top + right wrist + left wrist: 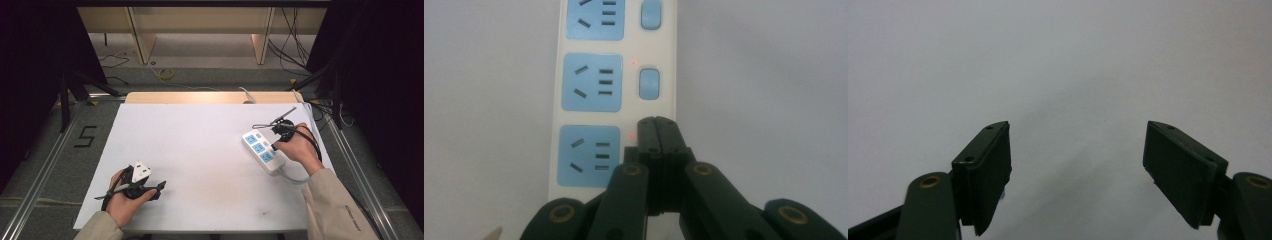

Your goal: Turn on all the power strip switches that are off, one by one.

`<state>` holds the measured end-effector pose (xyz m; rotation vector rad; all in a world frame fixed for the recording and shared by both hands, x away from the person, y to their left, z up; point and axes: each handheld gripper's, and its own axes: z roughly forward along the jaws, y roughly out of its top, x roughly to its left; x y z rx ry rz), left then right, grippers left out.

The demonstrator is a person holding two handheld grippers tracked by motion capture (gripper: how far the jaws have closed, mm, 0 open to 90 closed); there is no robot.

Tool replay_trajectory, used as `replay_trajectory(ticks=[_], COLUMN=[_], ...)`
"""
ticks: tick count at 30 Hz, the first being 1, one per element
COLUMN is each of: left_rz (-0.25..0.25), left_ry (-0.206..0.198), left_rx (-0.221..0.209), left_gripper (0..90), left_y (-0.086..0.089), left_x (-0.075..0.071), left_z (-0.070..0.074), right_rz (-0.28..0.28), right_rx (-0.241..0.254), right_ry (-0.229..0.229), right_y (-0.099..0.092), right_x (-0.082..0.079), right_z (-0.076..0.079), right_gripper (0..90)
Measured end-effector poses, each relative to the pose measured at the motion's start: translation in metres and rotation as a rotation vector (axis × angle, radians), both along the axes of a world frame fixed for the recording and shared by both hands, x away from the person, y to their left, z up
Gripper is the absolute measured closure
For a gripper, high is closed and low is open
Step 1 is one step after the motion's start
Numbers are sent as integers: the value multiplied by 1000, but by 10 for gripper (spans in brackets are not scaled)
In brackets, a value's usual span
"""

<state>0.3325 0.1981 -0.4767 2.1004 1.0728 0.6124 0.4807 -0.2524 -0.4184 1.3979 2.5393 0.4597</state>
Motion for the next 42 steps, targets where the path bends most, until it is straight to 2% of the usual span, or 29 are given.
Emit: replay_trajectory(ticks=[17, 34, 42], left_rz=[-1, 0, -1], left_ry=[2, 1, 2], left_rx=[-2, -2, -2], left_gripper=[273, 274, 277], left_y=[0, 0, 0], left_x=[0, 0, 0], left_z=[0, 0, 0], right_rz=[6, 13, 22], right_rx=[-8, -13, -5], right_ry=[-4, -12, -36], right_y=[4, 11, 14], right_x=[6, 15, 19], right_z=[10, 11, 13], right_gripper=[900, 900, 900])
